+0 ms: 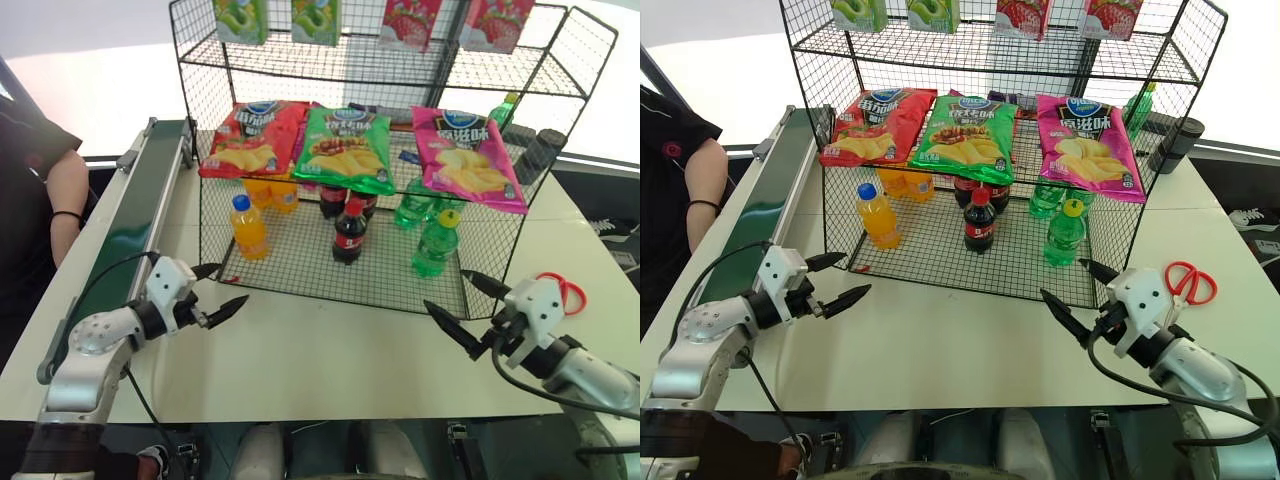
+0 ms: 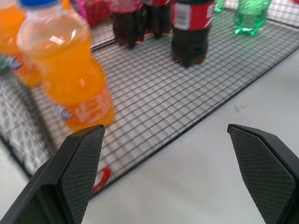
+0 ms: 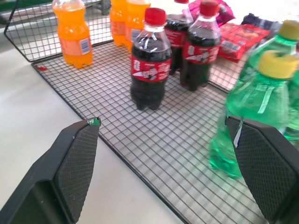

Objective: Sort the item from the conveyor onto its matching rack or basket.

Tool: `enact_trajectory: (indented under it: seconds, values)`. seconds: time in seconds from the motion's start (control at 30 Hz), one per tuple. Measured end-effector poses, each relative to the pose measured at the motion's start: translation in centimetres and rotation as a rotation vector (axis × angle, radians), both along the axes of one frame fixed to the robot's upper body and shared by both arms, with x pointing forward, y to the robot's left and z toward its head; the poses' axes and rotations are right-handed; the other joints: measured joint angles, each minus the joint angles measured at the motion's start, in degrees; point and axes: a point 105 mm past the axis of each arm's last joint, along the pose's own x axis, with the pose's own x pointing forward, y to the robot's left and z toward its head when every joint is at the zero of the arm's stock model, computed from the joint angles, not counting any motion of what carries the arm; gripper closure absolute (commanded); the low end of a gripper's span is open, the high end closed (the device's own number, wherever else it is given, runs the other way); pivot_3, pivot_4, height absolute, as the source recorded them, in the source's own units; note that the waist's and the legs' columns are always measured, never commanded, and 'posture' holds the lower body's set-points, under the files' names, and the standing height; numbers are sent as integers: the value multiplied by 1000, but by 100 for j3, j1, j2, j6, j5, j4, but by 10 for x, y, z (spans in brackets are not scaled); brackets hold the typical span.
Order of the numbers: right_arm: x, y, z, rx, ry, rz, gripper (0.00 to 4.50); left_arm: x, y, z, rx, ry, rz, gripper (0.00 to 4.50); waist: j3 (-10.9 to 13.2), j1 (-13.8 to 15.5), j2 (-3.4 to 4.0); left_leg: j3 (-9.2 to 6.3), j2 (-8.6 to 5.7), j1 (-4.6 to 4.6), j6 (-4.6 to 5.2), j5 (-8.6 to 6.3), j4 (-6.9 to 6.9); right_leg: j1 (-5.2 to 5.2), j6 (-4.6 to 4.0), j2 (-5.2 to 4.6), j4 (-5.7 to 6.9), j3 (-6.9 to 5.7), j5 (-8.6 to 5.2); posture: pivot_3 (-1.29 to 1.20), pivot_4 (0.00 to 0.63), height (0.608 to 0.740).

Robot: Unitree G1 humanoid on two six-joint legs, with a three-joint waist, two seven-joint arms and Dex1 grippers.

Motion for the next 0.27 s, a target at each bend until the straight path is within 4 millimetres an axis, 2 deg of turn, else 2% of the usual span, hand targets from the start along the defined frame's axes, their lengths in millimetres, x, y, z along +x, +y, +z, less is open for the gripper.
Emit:
enact_trajectory:
  seconds: [0.27]
  values:
    - [0,-8,-6,1,29,-5,60,-6,5,-8,0,29,19,0,0,0,0,3,1,0,0,0,-1,-1,0,-2,0,3,0,0,150,740]
